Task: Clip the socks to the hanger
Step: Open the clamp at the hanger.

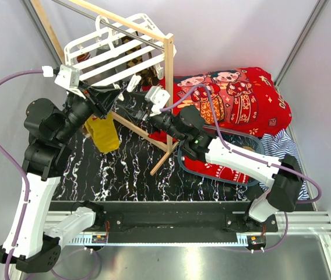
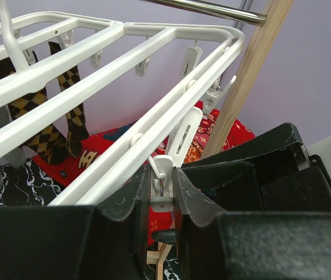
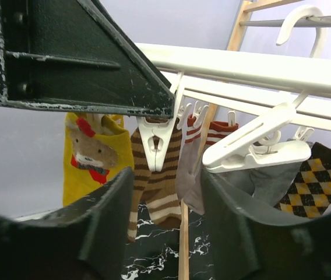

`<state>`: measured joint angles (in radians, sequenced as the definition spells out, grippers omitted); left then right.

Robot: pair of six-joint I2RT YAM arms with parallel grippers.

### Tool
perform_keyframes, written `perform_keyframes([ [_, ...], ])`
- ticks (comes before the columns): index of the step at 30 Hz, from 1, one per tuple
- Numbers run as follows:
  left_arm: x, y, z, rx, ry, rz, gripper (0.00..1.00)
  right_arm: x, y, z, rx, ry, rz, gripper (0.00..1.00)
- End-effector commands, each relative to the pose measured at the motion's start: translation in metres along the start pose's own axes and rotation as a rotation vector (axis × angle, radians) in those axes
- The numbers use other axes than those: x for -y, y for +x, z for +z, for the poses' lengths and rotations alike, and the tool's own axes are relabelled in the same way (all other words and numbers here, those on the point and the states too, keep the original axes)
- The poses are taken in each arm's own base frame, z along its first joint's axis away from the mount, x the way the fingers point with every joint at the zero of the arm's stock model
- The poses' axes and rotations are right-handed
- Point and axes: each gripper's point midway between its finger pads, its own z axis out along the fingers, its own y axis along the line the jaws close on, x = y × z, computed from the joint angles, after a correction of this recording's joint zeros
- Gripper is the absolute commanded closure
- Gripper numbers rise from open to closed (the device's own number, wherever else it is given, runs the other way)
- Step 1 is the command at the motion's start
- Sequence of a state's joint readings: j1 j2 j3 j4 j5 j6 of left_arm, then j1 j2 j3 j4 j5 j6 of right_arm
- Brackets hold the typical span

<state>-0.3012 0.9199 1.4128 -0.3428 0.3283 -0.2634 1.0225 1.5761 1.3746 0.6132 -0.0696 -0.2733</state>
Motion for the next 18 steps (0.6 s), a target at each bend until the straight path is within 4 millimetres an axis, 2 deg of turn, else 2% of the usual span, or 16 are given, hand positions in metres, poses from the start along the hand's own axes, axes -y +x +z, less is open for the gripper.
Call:
perform_keyframes([
  [1, 0.0019, -0.0078, 0.0015, 0.041, 0.006, 0.002, 0.91, -0.0009, -0.0373, 0.0084, 0.092, -0.016, 0.006, 0.46],
  [9, 0.0057, -0.0063, 0.0036, 0.041, 0.034, 0.003, 0.91, -0.0050, -0.0372, 0.0125, 0.086, -0.039, 0.017, 0.54],
  [18, 0.0086, -0.0099, 0.0036, 0.055, 0.047, -0.004, 0.91, -0.0052, -0.0362, 0.0132, 0.084, -0.038, 0.011, 0.71],
])
